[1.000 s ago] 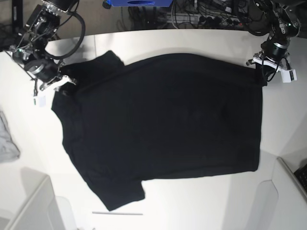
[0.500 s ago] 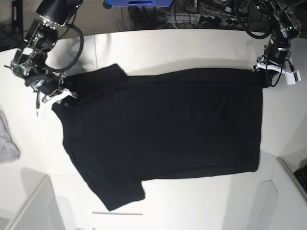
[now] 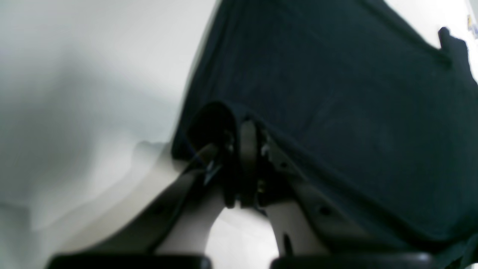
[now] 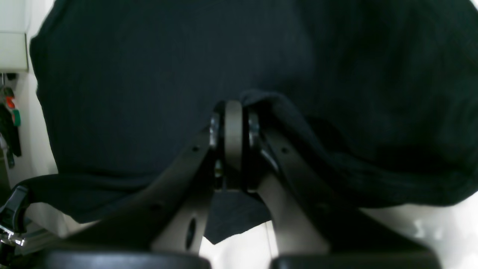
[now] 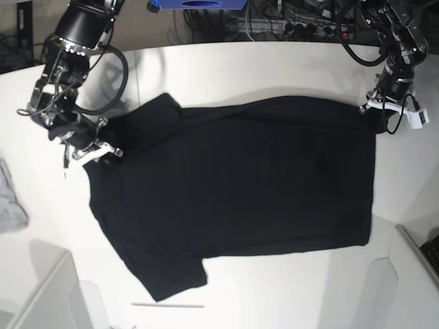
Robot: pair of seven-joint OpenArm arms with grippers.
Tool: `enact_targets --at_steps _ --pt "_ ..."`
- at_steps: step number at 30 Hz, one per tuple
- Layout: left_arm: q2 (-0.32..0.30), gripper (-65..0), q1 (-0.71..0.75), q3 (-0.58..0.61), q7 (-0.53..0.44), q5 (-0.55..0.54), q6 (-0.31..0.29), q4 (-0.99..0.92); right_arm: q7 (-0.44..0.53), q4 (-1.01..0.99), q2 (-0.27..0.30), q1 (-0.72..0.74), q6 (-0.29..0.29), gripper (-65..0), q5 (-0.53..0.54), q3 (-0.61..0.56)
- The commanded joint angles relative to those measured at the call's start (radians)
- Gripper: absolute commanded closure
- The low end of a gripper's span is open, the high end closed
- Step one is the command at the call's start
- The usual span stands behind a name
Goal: Fold the T-shirt properly
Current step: 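Hold the shoulders raised and drag the shirt toward the robot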
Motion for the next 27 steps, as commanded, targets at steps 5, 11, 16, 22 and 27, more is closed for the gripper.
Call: enact_targets --at_steps 5,11,16,22,27 --pt "-0.015 0.0 -0.026 -0.001 -0.019 -0.014 0.037 -0.005 0.016 0.017 0.009 0.054 0.001 0.0 0.020 0.002" --pt "-0.020 0.0 -0.056 0.006 -0.019 -0.015 0.075 -0.010 0.016 -0.009 0.017 0.082 -0.001 0.0 0.020 0.002" --pt "-0.021 0.0 -0.071 0.006 -0.019 -0.015 0.078 -0.013 0.016 -0.038 0.023 0.108 -0.001 0.0 0.020 0.002" --pt "-0.023 0.0 -0.098 0.007 -0.017 -0.014 0.092 -0.015 0.016 -0.059 0.023 0.140 -0.001 0.0 0.020 0.002" --pt "-0.043 0.0 -0.109 0.030 -0.017 -0.014 0.129 -0.041 0.016 -0.095 0.023 0.168 -0.001 0.0 0.019 0.000"
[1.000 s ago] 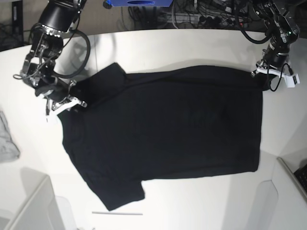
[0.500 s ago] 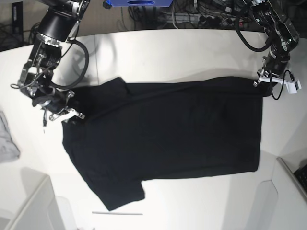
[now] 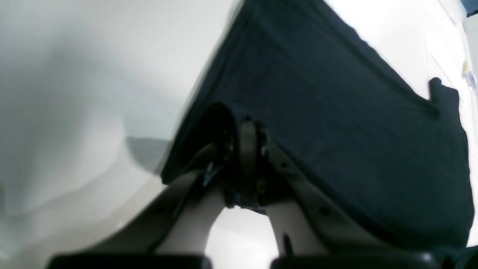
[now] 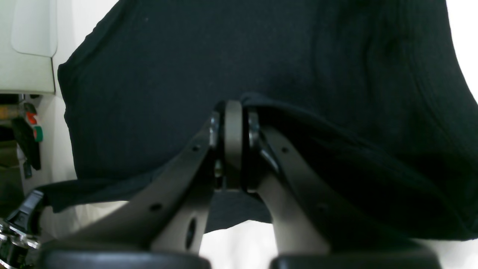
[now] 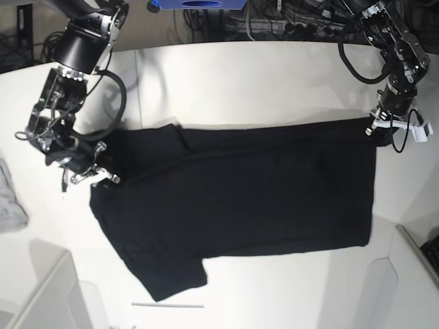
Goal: Fold the T-shirt properly
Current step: 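Hold the shoulders raised and drag the shirt toward the robot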
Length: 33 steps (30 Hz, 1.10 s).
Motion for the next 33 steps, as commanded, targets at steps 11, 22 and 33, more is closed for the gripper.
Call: enact_targets --at_steps 11,22,33 --pt "-0.045 0.0 -0.072 0.071 -0.024 -0.015 0.014 -0.034 0.045 -0.052 0.012 0.085 -0.002 0.0 0.018 -0.055" --pt "-0.045 0.0 -0.117 0.074 -0.022 0.074 0.014 -0.055 0.060 -0.101 0.036 0.130 -0.034 0.0 0.018 -0.055" --pt "-0.046 0.0 -0.140 0.106 -0.022 0.075 0.014 -0.057 0.121 -0.168 0.041 0.173 -0.034 0.0 0.018 -0.155"
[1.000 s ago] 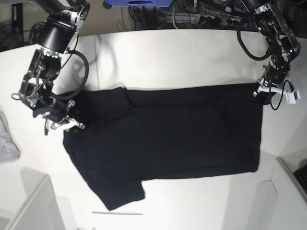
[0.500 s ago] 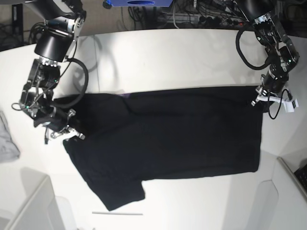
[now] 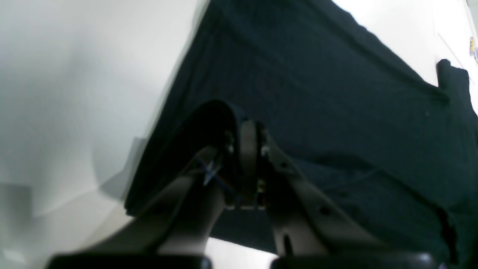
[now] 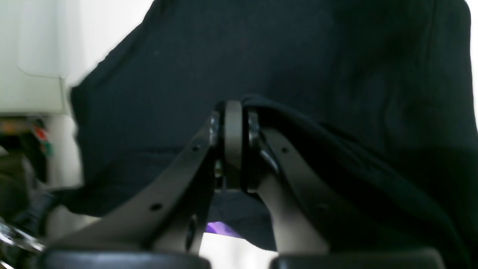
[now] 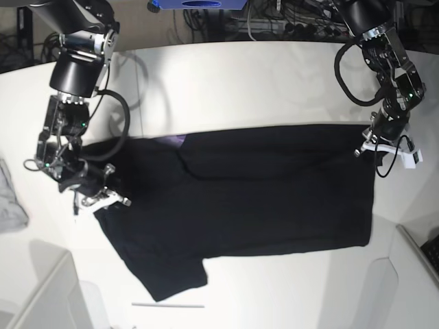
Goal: Fold the T-shirt properly
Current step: 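Hold the shoulders raised and drag the shirt toward the robot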
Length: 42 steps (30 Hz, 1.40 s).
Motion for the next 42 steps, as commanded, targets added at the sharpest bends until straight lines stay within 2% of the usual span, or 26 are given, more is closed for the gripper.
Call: enact_targets --at_steps 1,5,15,20,31,33,35,37,39,42 --pt "-0.013 0.0 -0.012 -0.005 -0.020 -0.013 -0.006 0.017 0.037 0.007 0.005 0.037 0.004 0.0 0.028 -0.021" --pt "-0.013 0.0 -0.009 -0.010 -0.020 -0.013 -0.006 0.017 0.088 -0.033 0.013 0.046 0.004 0.0 0.028 -0.073" --pt "-0.031 0.0 -0.007 -0.011 -0.026 -0.013 -0.006 -0.017 0.108 -0.079 0.047 0.058 0.001 0.0 0.028 -0.063" --pt "-0.031 0.0 -0.010 -0.011 -0.028 -0.013 -0.006 -0.017 0.145 -0.079 0.059 0.045 -0.073 0.0 0.028 -0.072" --pt "-0.031 0.0 -0.010 -0.011 -0.023 -0.013 -0.006 -0.025 0.148 -0.081 0.059 0.035 -0.082 0.0 0.031 -0.064" --pt "-0.031 0.0 -0.009 -0.011 -0.023 -0.013 -0.006 -0.020 0.148 -0.079 0.059 0.034 -0.082 -12.3 0.032 -0.063" --pt "-0.031 -7.9 -0.009 -0.011 -0.023 -0.013 -0.006 -0.019 0.149 -0.079 0.059 0.034 -0.082 -22.7 0.032 -0.063" --pt "-0.031 -19.3 -0.010 -0.011 -0.026 -0.013 -0.006 -0.019 0.156 -0.079 0.059 0.026 -0.082 -29.0 0.034 -0.060" --pt "-0.031 -28.6 -0.010 -0.013 -0.028 -0.013 -0.006 -0.017 0.157 -0.059 0.056 0.017 -0.082 -29.0 0.032 -0.021" --pt "-0.031 -38.3 -0.009 -0.030 -0.028 -0.018 -0.006 -0.003 0.182 0.011 0.051 -0.029 -0.085 -28.5 0.031 0.045"
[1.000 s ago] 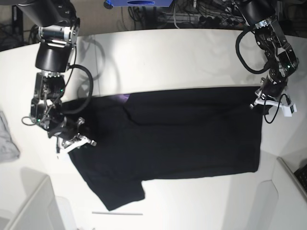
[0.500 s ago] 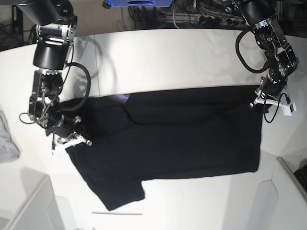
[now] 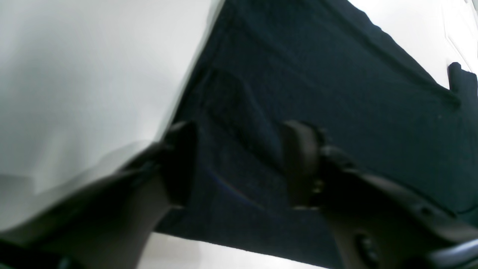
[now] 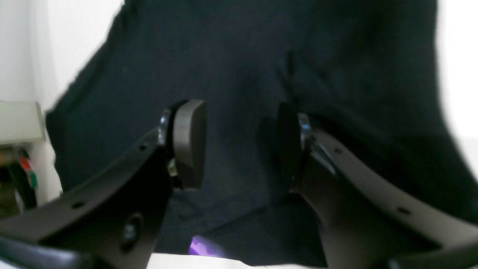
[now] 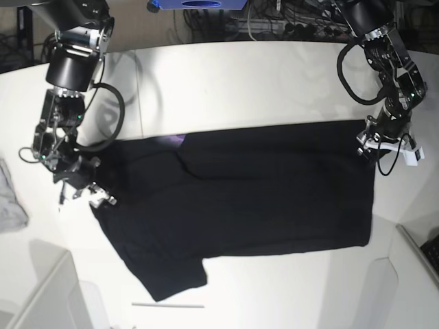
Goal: Fold the T-shirt properly
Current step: 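Hold the shoulders raised and drag the shirt toward the robot, then lower the shoulders to the table and release both grippers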
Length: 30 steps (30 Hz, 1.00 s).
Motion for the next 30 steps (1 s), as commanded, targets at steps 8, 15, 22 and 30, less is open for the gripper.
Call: enact_targets --at_steps 8,15,22,30 --pt "0.009 -42.1 0.094 -0.120 -0.021 -0.021 -0.011 0.213 0.118 0.400 -0.017 -0.228 -0.190 -30.5 0.026 0.031" --pt "0.073 -42.0 0.189 -0.123 -0.029 -0.021 -0.014 0.176 0.125 0.517 -0.121 -0.432 -0.212 -40.8 0.028 0.034" --pt "0.081 -42.0 0.151 -0.186 -0.029 -0.021 -0.062 0.055 0.200 0.515 -0.235 -0.524 -0.209 -34.7 0.028 0.101" --pt "0.079 -42.0 0.105 -0.186 -0.029 -0.018 -0.108 -0.032 0.201 0.515 -0.233 -0.524 -0.210 -31.5 0.028 0.114"
